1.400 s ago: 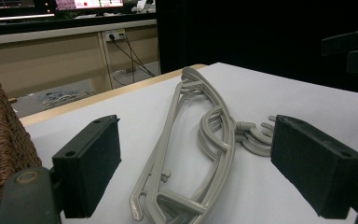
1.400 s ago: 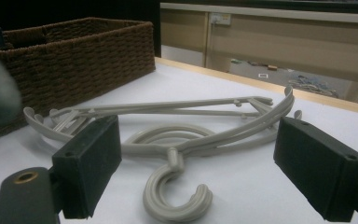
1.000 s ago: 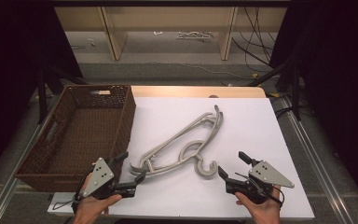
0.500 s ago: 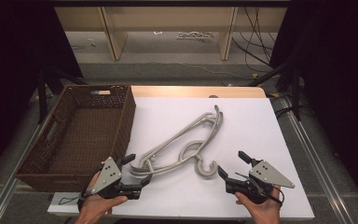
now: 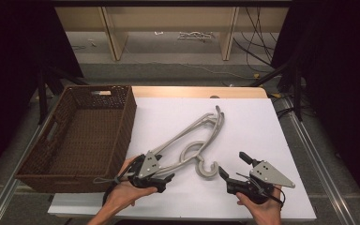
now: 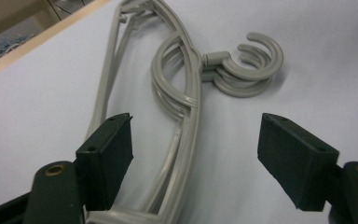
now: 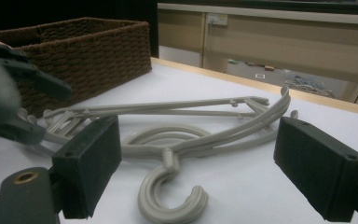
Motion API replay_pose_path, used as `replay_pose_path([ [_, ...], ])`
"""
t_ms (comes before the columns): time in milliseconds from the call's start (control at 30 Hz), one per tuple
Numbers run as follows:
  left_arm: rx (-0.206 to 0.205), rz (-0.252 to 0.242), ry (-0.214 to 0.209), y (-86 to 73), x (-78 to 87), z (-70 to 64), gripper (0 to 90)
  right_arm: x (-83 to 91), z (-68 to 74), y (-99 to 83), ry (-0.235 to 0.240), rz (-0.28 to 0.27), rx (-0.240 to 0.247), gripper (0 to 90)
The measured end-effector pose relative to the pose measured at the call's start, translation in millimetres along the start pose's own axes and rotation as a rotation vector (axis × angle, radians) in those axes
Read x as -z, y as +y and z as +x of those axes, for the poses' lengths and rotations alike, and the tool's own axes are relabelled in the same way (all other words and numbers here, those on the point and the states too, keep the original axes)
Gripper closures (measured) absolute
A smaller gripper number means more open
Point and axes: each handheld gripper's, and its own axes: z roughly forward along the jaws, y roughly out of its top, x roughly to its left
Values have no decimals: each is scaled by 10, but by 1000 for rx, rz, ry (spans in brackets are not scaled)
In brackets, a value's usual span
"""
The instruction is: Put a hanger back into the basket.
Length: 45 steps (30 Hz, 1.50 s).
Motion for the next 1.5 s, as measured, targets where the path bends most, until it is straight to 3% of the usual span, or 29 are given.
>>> replay_pose_path([
  [300,-28,87,2,100,-296,-8,277,-8,-21,-14,4,-11,-4,157],
  [333,-48,112,-10,112,-331,2,277,-6,-23,-14,3,-7,-4,157],
  [500,-45,158,-5,162,-461,-4,310,-4,-20,-16,-9,11,-4,158],
  [600,-30,197,2,189,-539,15,354,-14,-19,-17,-3,7,-1,159],
  [733,-44,266,0,197,-644,36,421,-6,-29,-12,0,18,1,159],
  [900,-59,302,-15,216,-698,54,494,-24,-38,-21,-4,6,9,158],
  [1067,-49,300,-20,243,-754,45,596,-24,-12,-24,5,26,-20,160],
  [1100,-71,314,-30,258,-762,61,602,-25,-11,-23,6,26,-20,160],
  [1167,-42,305,-45,249,-794,63,647,-24,-15,-24,7,34,-15,160],
  [1267,-35,305,-65,254,-813,78,724,-31,-17,-28,10,36,-21,161],
  [1500,-23,285,-89,249,-782,141,776,-22,-23,-22,6,45,-22,164],
])
